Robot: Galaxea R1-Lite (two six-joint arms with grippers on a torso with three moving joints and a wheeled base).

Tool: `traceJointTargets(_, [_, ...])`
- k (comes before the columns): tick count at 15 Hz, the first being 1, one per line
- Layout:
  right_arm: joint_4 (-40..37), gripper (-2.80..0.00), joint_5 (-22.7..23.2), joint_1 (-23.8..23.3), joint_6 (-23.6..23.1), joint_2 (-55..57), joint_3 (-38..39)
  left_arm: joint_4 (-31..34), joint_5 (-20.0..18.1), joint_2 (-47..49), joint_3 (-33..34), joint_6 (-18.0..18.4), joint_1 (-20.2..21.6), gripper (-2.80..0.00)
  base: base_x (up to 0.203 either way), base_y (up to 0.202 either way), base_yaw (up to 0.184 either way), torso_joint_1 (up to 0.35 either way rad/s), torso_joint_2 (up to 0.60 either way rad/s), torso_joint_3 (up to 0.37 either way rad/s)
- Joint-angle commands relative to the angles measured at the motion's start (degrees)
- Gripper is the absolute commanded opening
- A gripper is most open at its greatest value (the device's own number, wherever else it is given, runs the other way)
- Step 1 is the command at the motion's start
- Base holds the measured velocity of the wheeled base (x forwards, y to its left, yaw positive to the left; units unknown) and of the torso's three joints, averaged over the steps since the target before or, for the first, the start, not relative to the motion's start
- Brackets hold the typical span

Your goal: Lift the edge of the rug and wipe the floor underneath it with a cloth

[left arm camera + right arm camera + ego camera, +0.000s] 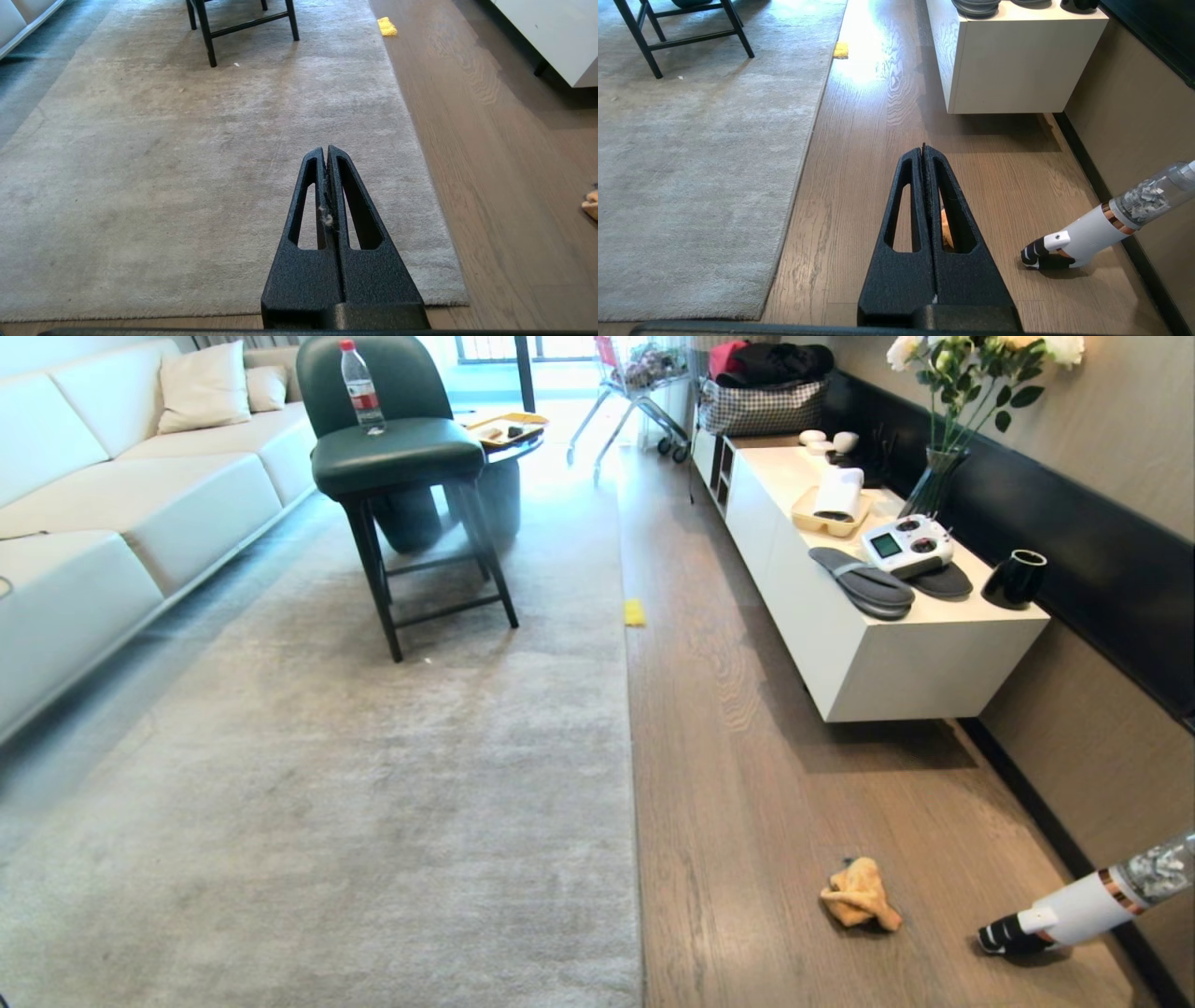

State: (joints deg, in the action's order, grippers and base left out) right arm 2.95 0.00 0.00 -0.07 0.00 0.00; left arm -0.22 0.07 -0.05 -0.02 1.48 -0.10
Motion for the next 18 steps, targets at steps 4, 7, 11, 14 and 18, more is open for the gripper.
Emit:
traceJointTargets(4, [0.04,-2.8,0.0,0.0,-0.1,0.09,0.0,-0.04,0.01,0.05,-0.06,0.01,0.01,-2.8,0.0,0.0,0.0,-0.017,-0.09,-0.111])
traceJointTargets(7, [0.04,-2.8,0.0,0.0,-0.1,0.09,0.0,-0.04,0.01,0.05,0.02,0.01,0.01,-2.8,0.0,0.0,0.0,-0.037,-0.35,-0.402])
traceJointTargets(11, [0.04,-2.8,0.0,0.0,-0.19,0.09,0.0,-0.04,0.01,0.05,0.02,0.01,0.01,-2.8,0.0,0.0,0.0,-0.01,-0.42,-0.422])
traceJointTargets(14, [0.04,-2.8,0.0,0.0,-0.28,0.09,0.0,-0.04,0.01,0.05,0.02,0.01,0.01,-2.8,0.0,0.0,0.0,0.035,-0.44,-0.4])
traceJointTargets(18, [0.04,-2.8,0.0,0.0,-0.63,0.09,0.0,-0.04,0.01,0.05,0.02,0.01,0.01,-2.8,0.0,0.0,0.0,0.096,-0.45,-0.376])
